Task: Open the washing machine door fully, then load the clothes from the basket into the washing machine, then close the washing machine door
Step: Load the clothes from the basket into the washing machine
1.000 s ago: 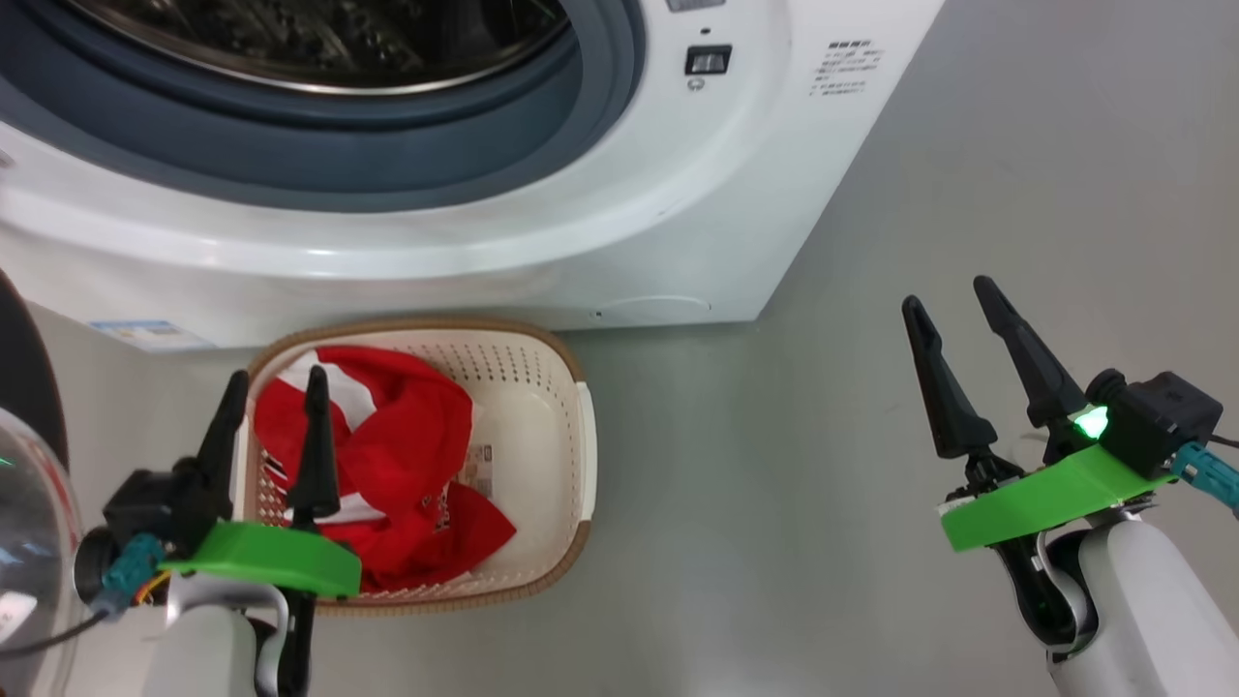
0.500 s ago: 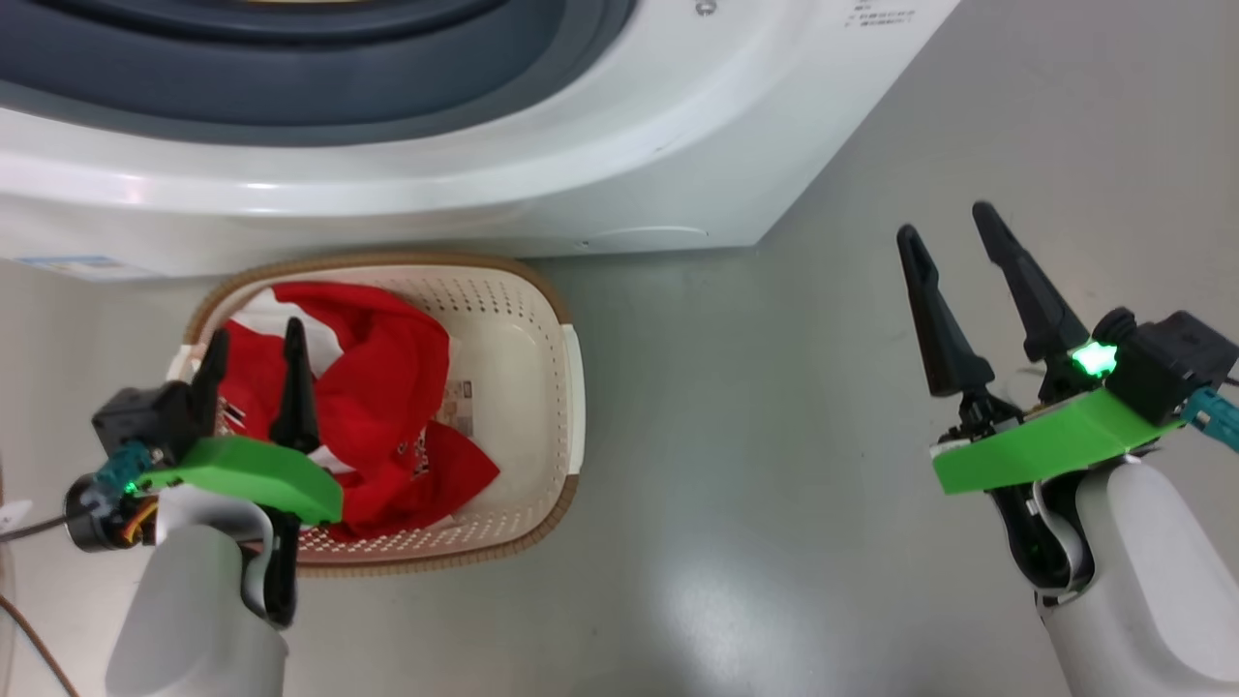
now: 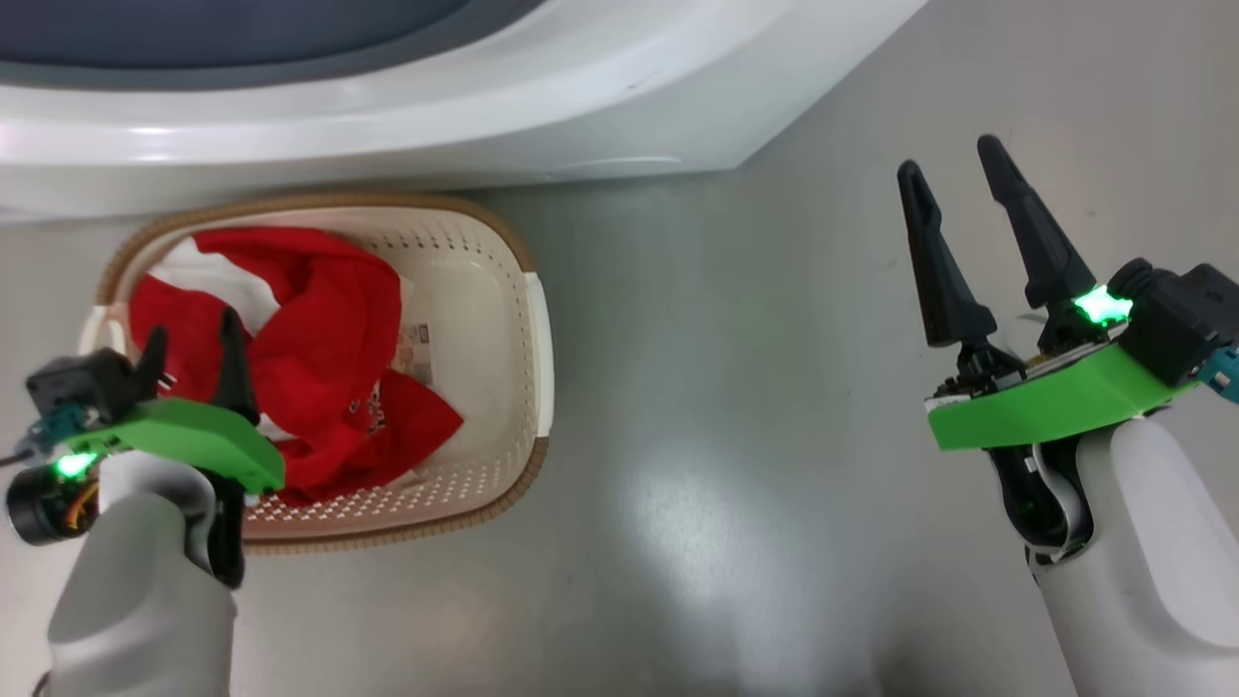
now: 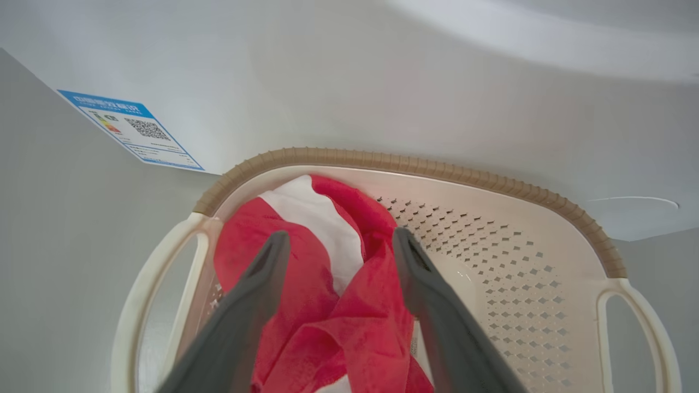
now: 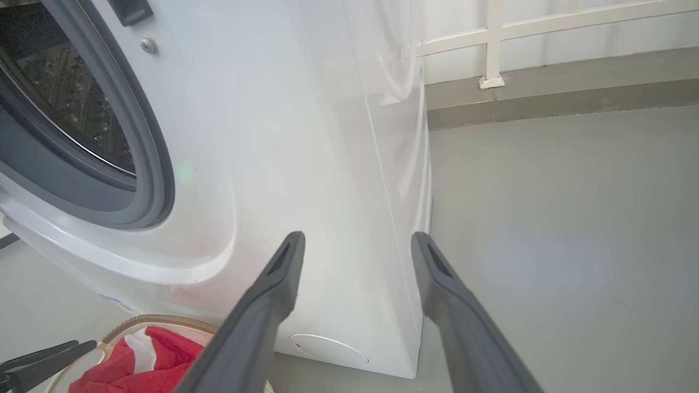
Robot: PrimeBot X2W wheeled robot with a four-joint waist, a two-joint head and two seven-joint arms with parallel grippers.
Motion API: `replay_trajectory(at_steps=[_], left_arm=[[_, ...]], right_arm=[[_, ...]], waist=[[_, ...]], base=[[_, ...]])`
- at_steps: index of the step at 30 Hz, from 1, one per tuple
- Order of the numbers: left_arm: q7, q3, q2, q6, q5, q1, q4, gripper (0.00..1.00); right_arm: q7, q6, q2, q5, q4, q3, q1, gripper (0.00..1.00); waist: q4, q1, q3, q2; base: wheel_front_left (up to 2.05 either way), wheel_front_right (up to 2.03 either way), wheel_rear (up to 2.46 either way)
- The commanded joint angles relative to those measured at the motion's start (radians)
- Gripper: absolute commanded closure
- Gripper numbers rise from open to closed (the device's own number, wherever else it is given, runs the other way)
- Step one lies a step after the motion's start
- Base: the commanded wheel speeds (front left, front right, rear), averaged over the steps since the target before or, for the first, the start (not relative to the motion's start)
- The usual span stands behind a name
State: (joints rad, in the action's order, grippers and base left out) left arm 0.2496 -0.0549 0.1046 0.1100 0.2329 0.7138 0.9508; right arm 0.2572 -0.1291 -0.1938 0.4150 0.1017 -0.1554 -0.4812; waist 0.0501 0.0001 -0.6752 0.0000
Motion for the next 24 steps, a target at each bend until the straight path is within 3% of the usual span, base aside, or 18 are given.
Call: replay_trajectory(at_steps=[1, 18, 24], left_arm=[[0.012, -0.029, 0.044, 0.004, 0.012, 0.005, 0.004, 0.00], [0.012, -0.007, 0.079, 0.018, 0.044, 0.157, 0.269, 0.00], [-0.018, 0.008, 0.102, -0.002, 0.040, 0.186, 0.315, 0.00]], right_arm=[[0.005, -0.002, 0.007, -0.005, -0.028, -0.023, 0.007, 0.00], [0.005, -0.002, 0.013, -0.013, -0.038, -0.029, -0.032, 0.00], [0.005, -0.002, 0.021, -0.011, -0.037, -0.041, -0.042, 0.00]], waist=[[0.013, -0.0001, -0.036, 0.0000], [0.041, -0.0001, -0.130, 0.0000], [0.068, -0.0001, -0.159, 0.0000]], base=[[0.00, 0.00, 0.00], [0.00, 0.00, 0.00], [0.00, 0.00, 0.00]])
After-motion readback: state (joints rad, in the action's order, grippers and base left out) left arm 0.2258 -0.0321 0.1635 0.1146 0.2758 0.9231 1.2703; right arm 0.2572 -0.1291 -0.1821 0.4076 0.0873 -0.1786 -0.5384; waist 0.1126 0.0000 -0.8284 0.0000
